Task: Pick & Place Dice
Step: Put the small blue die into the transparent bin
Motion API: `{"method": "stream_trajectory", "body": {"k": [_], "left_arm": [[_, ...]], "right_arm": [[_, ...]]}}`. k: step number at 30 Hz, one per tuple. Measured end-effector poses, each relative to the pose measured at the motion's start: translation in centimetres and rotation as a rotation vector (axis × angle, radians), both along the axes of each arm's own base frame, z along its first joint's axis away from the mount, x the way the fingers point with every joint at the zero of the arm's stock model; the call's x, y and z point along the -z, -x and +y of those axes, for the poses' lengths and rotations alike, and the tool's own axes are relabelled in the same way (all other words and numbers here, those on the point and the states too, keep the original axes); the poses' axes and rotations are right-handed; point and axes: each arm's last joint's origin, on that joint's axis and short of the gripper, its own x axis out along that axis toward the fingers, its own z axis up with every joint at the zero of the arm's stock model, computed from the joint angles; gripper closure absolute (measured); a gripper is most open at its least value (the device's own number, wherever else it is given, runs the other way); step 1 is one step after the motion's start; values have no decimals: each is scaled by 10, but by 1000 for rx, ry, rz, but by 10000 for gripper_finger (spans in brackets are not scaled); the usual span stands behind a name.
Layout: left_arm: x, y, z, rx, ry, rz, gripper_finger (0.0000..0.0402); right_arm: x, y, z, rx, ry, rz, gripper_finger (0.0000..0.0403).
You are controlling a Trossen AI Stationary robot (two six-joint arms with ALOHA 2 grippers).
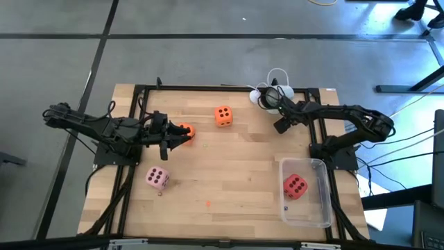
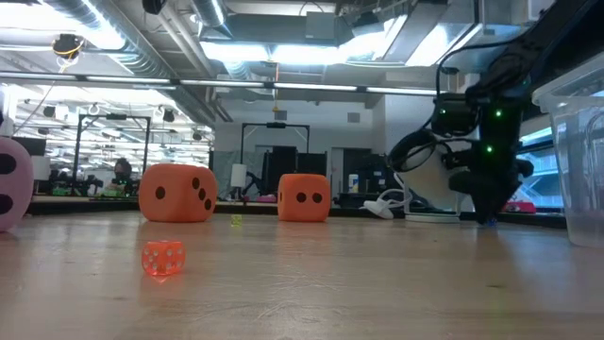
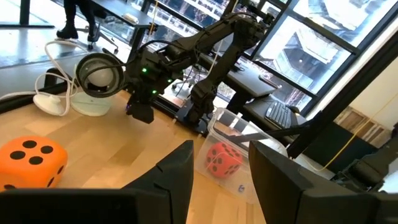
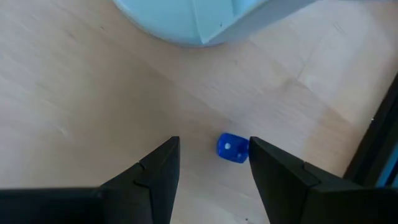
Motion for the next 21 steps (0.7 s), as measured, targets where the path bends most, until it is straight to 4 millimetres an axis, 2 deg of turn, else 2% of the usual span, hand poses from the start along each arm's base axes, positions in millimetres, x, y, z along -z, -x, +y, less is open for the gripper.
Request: {"method": "stream_trajectory", "body": {"k": [21], "left_arm": [[0,0,0,-5,6,-1,254]], "right_arm": [[0,6,-8,17,-54,-49,213]]}}
